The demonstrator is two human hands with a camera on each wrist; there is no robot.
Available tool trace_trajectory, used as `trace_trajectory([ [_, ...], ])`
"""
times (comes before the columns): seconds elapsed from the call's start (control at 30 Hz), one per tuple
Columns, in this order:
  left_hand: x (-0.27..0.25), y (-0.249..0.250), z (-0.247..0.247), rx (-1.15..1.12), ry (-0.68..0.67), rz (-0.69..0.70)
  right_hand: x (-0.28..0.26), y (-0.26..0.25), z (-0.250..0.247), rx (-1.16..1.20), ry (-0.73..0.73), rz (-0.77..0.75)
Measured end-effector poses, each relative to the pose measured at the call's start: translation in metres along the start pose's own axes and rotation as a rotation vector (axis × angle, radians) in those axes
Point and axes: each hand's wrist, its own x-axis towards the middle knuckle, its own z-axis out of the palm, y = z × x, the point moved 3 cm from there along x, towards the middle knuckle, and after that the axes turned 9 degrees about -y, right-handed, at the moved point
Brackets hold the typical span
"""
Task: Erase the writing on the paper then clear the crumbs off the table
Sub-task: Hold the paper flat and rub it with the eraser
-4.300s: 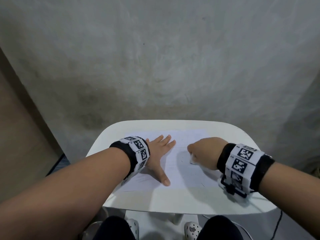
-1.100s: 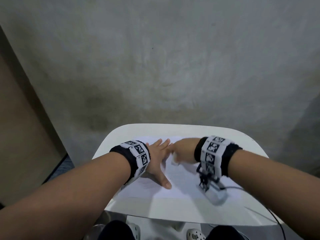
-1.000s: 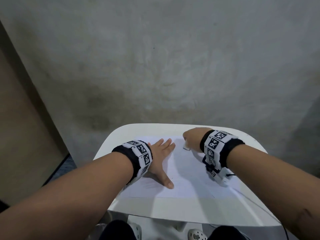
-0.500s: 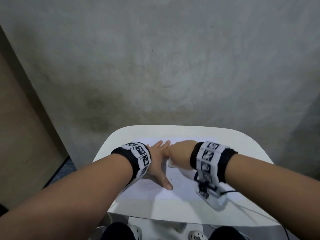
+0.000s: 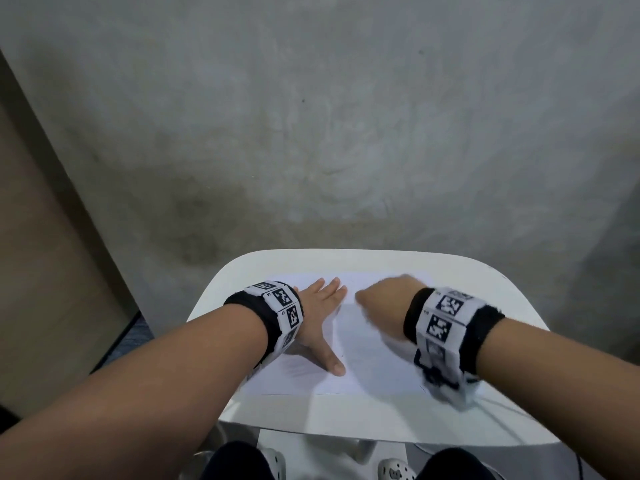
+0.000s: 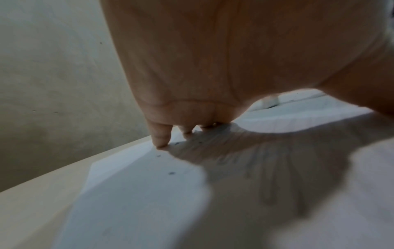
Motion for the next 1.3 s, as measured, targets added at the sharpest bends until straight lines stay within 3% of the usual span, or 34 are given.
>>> trace_trajectory([
  [0.07,0.000,0.001,0.000,0.015,0.003,0.002,-0.009,-0.026,0.013,0.062,-0.069,-0.187],
  [0.13,-0.001,0.000,-0.001,0.007,-0.002,0.004,-0.005,-0.015,0.013,0.114,-0.121,-0.135],
  [0.23,-0.001,0.000,0.000,-0.013,0.000,-0.002,0.004,0.016,0.004,0.042,0.003,0.056],
  [0.3,0.000,0.000,0.002,-0.010,0.011,-0.002,-0.009,-0.003,0.007,-0.018,0.036,-0.022],
  [0.37,0.001,0.000,0.003,0.005,0.027,-0.004,-0.020,-0.031,0.019,-0.008,-0.055,-0.222],
  [0.43,0.000,0.000,0.001,0.004,0.032,0.000,-0.016,-0.022,0.016,0.065,-0.134,-0.192],
  [0.53,-0.002,0.000,0.001,-0.023,0.026,0.009,-0.006,0.004,0.005,0.029,-0.036,-0.016],
  [0.6,0.000,0.000,0.001,-0.013,0.024,-0.002,-0.017,-0.012,0.007,-0.023,-0.029,-0.084],
  [0.67,0.002,0.001,0.001,0.006,0.028,-0.014,-0.030,-0.037,0.017,0.004,-0.111,-0.258],
  [0.73,0.002,0.001,0.002,-0.002,0.033,-0.012,-0.022,-0.022,0.013,0.061,-0.166,-0.182],
  [0.83,-0.001,0.001,0.002,-0.027,0.042,-0.005,-0.004,0.011,0.007,0.048,-0.045,0.020],
  [0.9,0.000,0.002,0.001,-0.016,0.033,-0.016,-0.015,-0.008,0.008,0.005,-0.041,-0.048],
  [0.97,0.002,0.003,-0.001,0.001,0.025,-0.020,-0.029,-0.036,0.017,0.112,-0.115,-0.234],
  [1.03,0.002,0.003,-0.001,0.004,0.023,-0.014,-0.023,-0.027,0.014,0.155,-0.181,-0.210],
  [1.13,0.000,0.002,0.000,-0.013,0.021,-0.014,-0.006,0.003,0.003,0.122,-0.081,-0.019],
  [1.27,0.000,0.004,0.001,0.010,0.029,-0.022,-0.020,-0.039,0.009,0.029,-0.154,-0.196],
  [1.3,0.000,0.003,0.001,0.010,0.034,-0.015,-0.014,-0.035,0.008,0.051,-0.164,-0.180],
])
